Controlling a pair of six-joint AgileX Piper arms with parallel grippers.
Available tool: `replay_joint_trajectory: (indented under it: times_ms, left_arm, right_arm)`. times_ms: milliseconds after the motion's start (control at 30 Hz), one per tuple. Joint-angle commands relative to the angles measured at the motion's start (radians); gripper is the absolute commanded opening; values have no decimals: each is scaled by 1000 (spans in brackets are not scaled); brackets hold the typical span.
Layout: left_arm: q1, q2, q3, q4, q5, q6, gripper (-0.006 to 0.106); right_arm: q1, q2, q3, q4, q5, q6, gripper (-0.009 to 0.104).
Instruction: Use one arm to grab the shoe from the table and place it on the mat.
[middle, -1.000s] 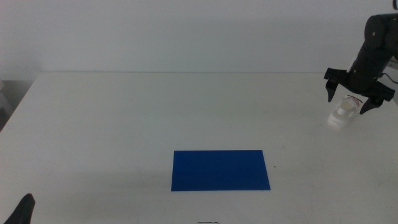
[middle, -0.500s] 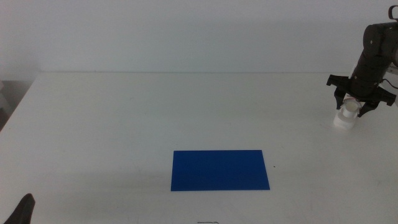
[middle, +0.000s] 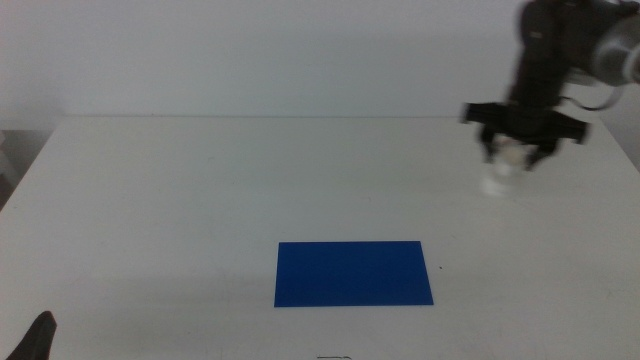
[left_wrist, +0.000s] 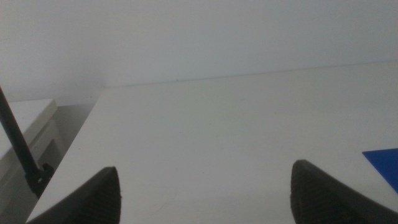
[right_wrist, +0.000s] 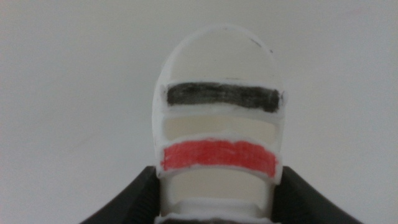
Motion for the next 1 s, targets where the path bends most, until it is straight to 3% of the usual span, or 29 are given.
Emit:
replay_joint_trajectory:
  times_ms: [0,200,400,600,800,967]
  left_arm:
    - [-4,-20,-3,-9,-82,-15,94]
    - [-4,-20,-3,-9,-82,-15,94]
    - [-4,-20,-3,-9,-82,-15,94]
    - [-4,-20,-3,-9,-82,-15,94]
    - [-4,-20,-3,-9,-82,-15,94]
    - [-4,-20,-3,-9,-82,-15,94]
  right_arm:
    - [106,-105,-12,-45,10,60,-1]
    - [319,-107,2,-19,3,208,-1]
    - [451,-91,12,-21,-7,318,-1]
    - [530,-89,12,-41,-13,412,-1]
    - [539,-89,12,-37,10,442,-1]
    - [539,-89,12,-70,42,458,-1]
